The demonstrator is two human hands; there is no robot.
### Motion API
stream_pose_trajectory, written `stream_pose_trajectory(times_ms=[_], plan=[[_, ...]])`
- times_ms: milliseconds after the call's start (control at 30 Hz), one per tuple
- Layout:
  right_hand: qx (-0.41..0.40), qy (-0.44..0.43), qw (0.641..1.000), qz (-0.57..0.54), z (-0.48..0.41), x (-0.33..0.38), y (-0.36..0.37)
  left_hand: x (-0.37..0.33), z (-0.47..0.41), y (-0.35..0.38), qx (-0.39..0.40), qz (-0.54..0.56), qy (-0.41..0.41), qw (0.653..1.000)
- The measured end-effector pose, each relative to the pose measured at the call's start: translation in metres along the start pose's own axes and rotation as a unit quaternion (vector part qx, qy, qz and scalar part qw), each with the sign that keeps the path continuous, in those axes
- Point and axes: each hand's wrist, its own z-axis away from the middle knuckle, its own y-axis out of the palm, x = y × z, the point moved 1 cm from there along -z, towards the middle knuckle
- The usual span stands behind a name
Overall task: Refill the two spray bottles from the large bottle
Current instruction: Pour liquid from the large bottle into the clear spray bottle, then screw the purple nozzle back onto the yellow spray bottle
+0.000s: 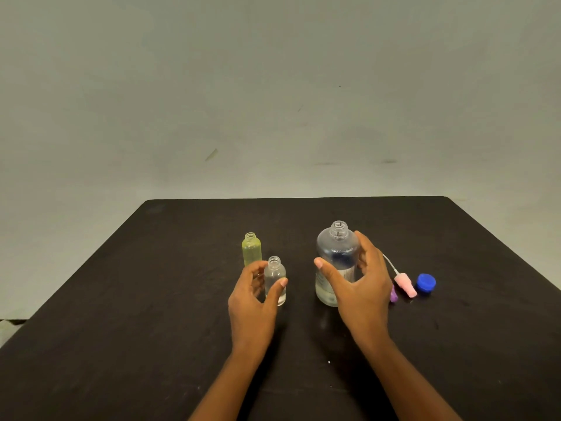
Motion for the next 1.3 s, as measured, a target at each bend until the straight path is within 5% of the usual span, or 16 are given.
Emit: stream_pose_trajectory(times_ms=[467,700,867,1300], plan=[[0.027,0.009,1.0,0.002,-0.003,-0.001,0.001,0.007,-0.006,0.006,0.021,-0.029,0.012,0.999],[-0.151,-0.219,0.962,0.063,0.006,0.017,-0.003,0.006,-0.006,0.003,-0.063,-0.02,0.038,0.997],[-0.131,-0.32,0.937,0.052,0.025,0.026,0.012,0.015,-0.027,-0.007,-0.138,-0.023,0.002,0.99],[0.008,0.01,0.999,0.045,0.009,-0.007,0.011,0.032,-0.064,-0.006,0.032,-0.107,-0.043,0.993]])
